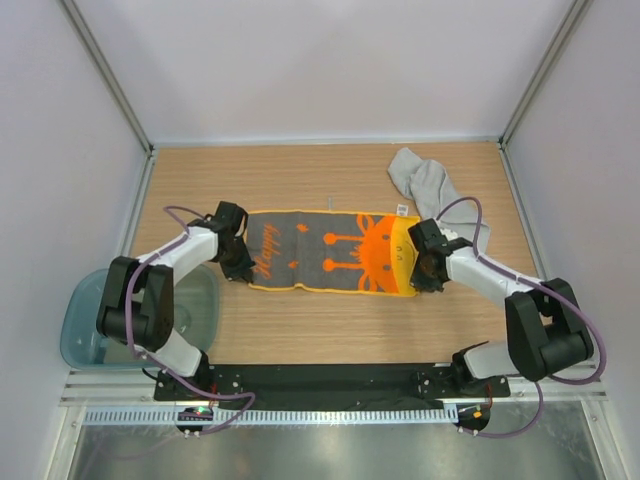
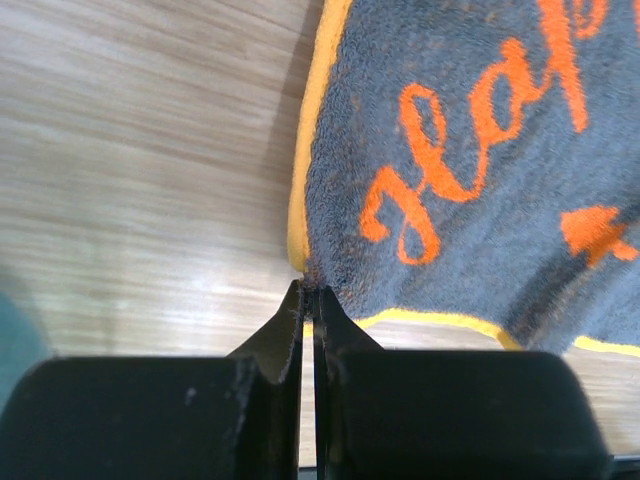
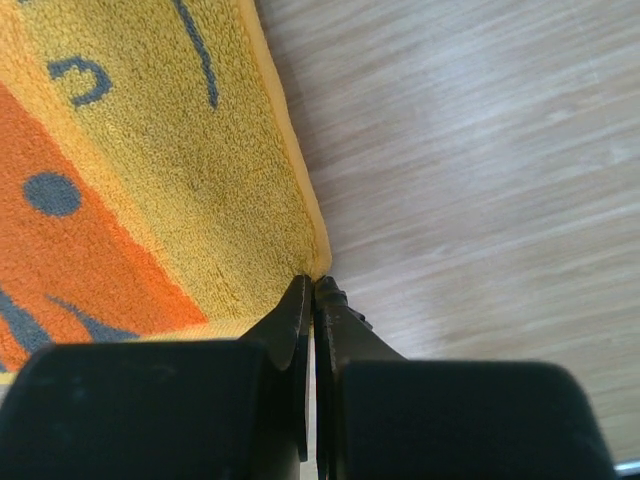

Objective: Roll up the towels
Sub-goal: Fold the towel

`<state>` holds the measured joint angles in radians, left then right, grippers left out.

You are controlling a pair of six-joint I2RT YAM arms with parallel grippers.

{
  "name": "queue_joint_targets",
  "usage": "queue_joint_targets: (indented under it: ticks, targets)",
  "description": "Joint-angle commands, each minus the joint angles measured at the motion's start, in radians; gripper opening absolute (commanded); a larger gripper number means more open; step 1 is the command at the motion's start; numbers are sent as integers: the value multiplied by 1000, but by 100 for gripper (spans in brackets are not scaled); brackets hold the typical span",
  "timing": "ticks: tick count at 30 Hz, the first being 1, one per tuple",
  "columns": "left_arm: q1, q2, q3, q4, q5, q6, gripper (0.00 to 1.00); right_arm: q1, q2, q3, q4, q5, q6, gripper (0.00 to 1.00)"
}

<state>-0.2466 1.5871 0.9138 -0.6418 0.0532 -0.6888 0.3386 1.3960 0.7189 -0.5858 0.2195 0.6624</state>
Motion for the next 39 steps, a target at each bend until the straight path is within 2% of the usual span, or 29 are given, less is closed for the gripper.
queue_joint_targets:
  ticks: [1, 5, 12, 20, 28, 39]
  targets:
    - [-17, -68, 52, -61, -47, 26, 0, 2, -80, 31, -95, 46, 40, 1]
    - [-17, -91, 66, -94, -46, 31, 0, 2, -156, 82, -178, 116, 60, 1]
    - [-19, -93, 124, -136, -29, 46, 0, 0, -150, 151, -206, 73, 37, 1]
    - [-10, -29, 335, -240, -78, 84, 0, -26, -5, 344, -220, 112, -55, 1]
    - [15, 150, 555, -275, -70, 92, 0, -133, 153, 505, -210, 64, -135, 1]
    - [41, 370, 786, -320, -73, 87, 0, -170, 382, 708, -224, 4, -195, 1]
